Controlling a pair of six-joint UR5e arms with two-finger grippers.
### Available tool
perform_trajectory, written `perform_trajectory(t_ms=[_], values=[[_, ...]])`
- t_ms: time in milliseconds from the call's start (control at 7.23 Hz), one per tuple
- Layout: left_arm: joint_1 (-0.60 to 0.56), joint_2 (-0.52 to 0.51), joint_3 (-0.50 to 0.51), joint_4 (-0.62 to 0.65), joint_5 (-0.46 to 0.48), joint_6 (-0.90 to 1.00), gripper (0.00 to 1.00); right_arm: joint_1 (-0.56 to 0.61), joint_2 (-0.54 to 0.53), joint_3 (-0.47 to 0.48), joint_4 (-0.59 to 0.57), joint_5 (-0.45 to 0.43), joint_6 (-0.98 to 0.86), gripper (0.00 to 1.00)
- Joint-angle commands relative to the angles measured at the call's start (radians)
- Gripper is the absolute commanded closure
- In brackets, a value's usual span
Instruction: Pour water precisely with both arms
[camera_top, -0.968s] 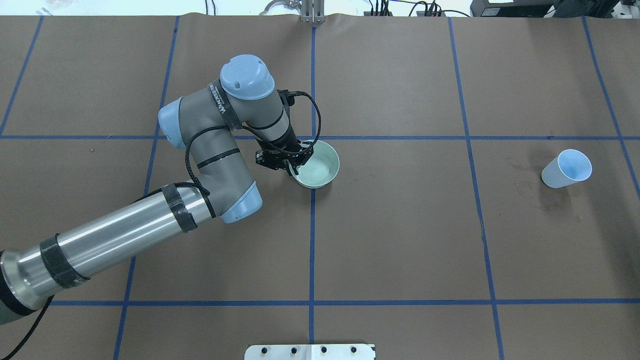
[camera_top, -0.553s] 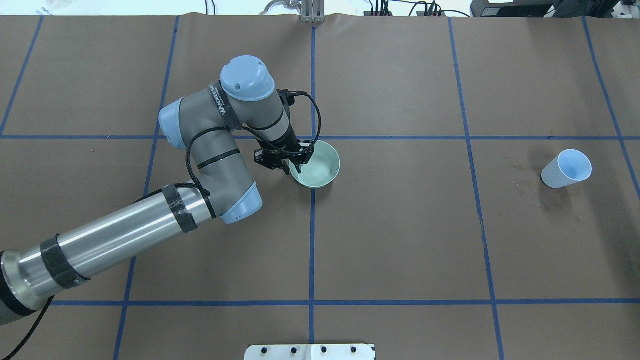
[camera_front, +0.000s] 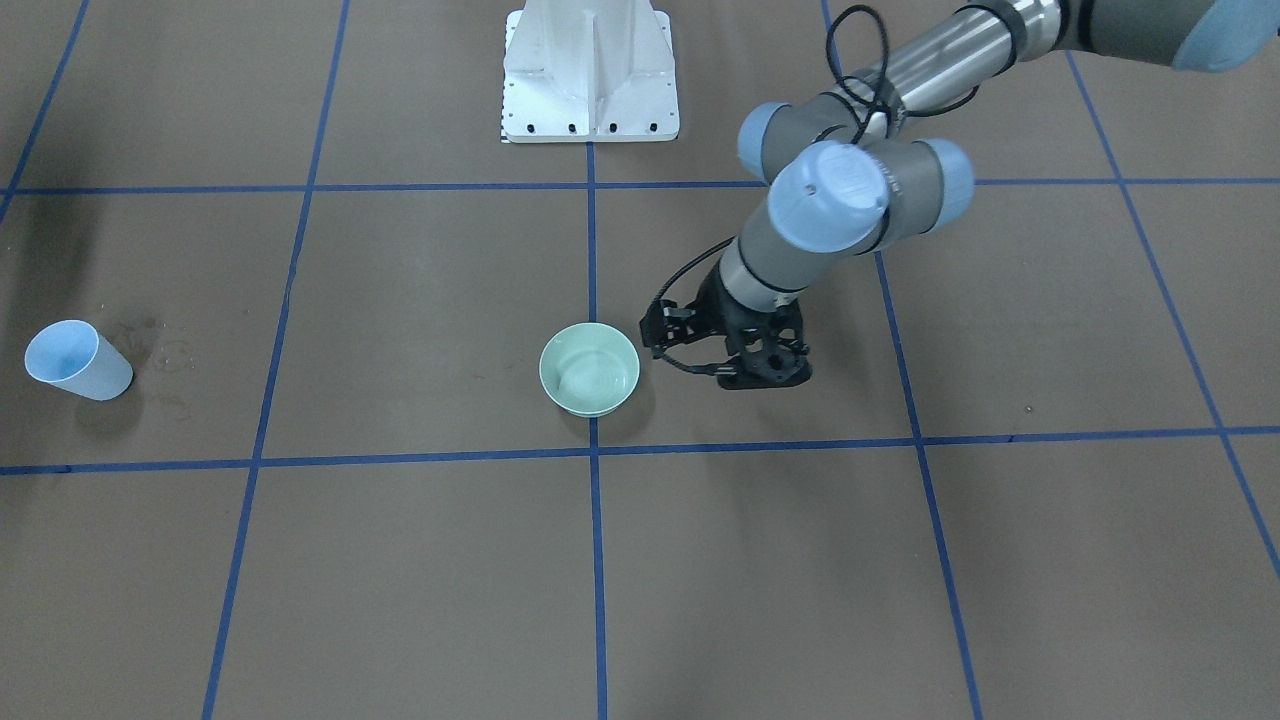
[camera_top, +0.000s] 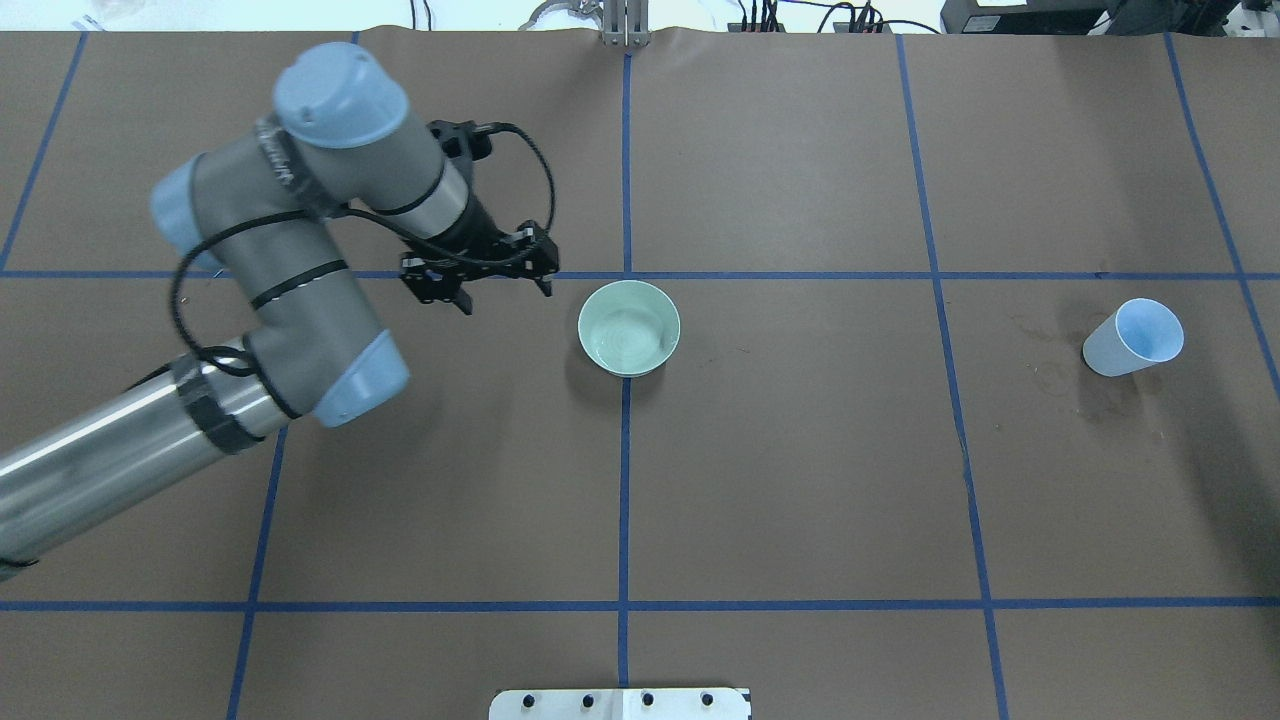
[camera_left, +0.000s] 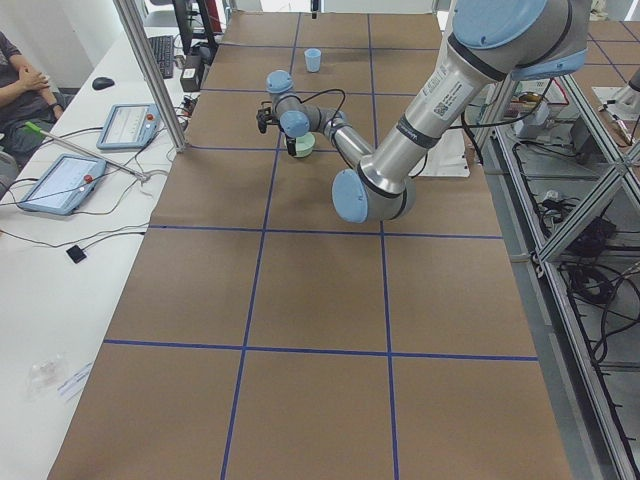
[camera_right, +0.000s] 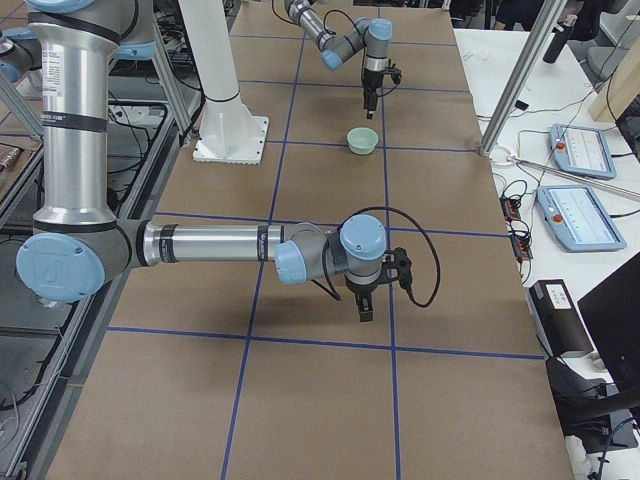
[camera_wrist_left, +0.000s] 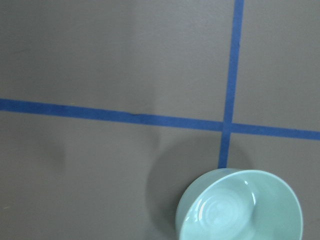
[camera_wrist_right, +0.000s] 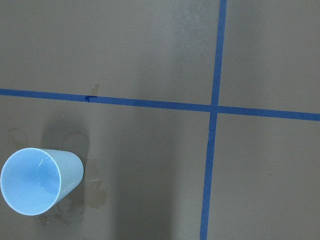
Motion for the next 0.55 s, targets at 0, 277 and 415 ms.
perform_trajectory(t_ms=[0, 277, 415], values=[[-0.070, 0.249, -0.226, 0.008, -0.016, 0.082, 0.00, -0.091, -0.054, 0.000, 0.224, -0.017, 0.143, 0.01], [-0.113, 0.371, -0.256, 0.006, -0.002, 0.247, 0.00, -0.153, -0.119, -0.029, 0.631, -0.069, 0.192, 0.01], [-0.134, 0.420, -0.262, 0.003, 0.025, 0.308, 0.00, -0.196, -0.128, -0.043, 0.716, -0.082, 0.209, 0.01]])
